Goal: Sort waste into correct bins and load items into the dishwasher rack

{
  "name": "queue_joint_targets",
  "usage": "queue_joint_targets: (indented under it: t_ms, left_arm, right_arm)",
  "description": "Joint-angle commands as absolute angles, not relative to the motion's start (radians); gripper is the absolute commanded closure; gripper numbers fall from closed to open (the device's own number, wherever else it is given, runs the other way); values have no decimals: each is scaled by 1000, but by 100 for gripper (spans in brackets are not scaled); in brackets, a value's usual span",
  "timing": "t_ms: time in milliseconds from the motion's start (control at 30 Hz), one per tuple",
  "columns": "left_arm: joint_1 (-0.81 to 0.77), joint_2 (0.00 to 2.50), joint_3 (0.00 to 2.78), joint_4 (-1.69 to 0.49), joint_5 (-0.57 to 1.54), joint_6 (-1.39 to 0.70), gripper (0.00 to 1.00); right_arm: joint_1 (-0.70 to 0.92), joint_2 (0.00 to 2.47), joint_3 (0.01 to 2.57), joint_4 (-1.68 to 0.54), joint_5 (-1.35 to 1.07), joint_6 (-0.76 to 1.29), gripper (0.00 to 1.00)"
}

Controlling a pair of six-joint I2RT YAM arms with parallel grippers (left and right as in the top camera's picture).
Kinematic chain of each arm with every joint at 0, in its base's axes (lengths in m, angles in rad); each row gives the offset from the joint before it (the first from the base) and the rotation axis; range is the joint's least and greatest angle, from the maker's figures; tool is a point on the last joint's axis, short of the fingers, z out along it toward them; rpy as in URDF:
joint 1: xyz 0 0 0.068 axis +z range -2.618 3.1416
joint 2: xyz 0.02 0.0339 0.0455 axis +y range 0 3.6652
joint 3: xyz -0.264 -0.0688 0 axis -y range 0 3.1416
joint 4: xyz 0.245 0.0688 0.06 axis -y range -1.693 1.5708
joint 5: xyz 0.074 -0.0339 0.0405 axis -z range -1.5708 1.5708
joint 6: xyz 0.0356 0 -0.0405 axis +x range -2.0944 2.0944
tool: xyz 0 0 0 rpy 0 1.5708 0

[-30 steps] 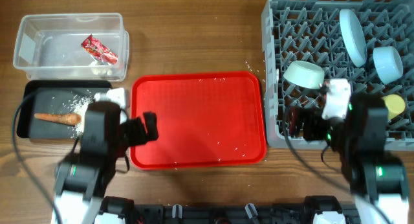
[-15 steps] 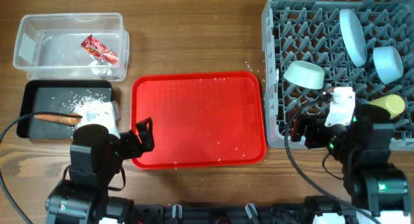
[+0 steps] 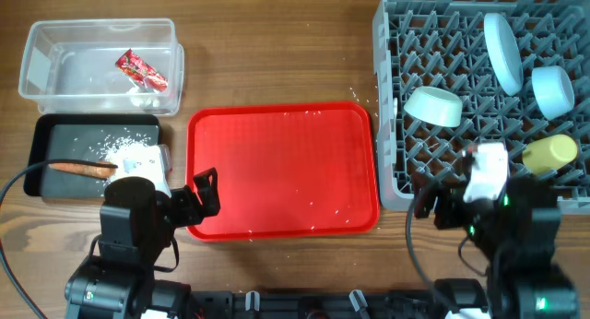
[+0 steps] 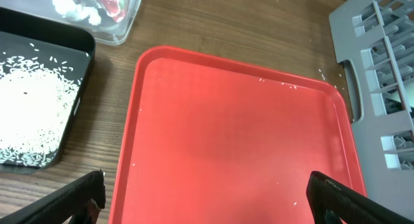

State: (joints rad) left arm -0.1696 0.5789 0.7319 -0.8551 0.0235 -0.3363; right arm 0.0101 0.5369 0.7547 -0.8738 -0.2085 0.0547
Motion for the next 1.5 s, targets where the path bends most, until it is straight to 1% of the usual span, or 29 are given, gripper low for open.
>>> queue_joint_targets:
  t_ms: [0,100,200,300,400,500,567,633,667,767,867,1467]
  left_arm:
    - [-174,582,725,-853,12,-349,0]
    - [-174,582,725,-853,12,-349,0]
    - [-174,582,725,-853,12,-349,0]
    - [-174,582,725,-853,12,-349,0]
    - [-174,582,725,-853,12,-349,0]
    - [-174,582,725,-853,12,-349,0]
    - [-174,582,725,-853,12,-349,0]
    - [-174,582,725,-853,12,-349,0]
    - [-174,582,725,-853,12,-349,0]
    - [-174,582,725,-853,12,-349,0]
    - [-174,582,725,-853,12,-349,0]
    - [-174,582,725,-853,12,-349,0]
  right_arm:
    - [9,373,645,-869,-202,61,0]
    - [9,263,561,-821,-203,59,0]
    - [14,174,458,-666,-203,54,0]
    - [34,90,355,-451,-204,55,0]
    - [43,24,236,-187,-206,52,0]
    - [43,3,138,-1,-203,29,0]
    - [45,2,91,71,-199,1,0]
    - [47,2,62,92,-199,-64,0]
    - [47,2,47,78,-182,-129,0]
    - [47,2,19,-22,-161,-244,0]
    - [49,2,6,11,-153,-244,0]
    - [48,5,6,10,-153,-244,0]
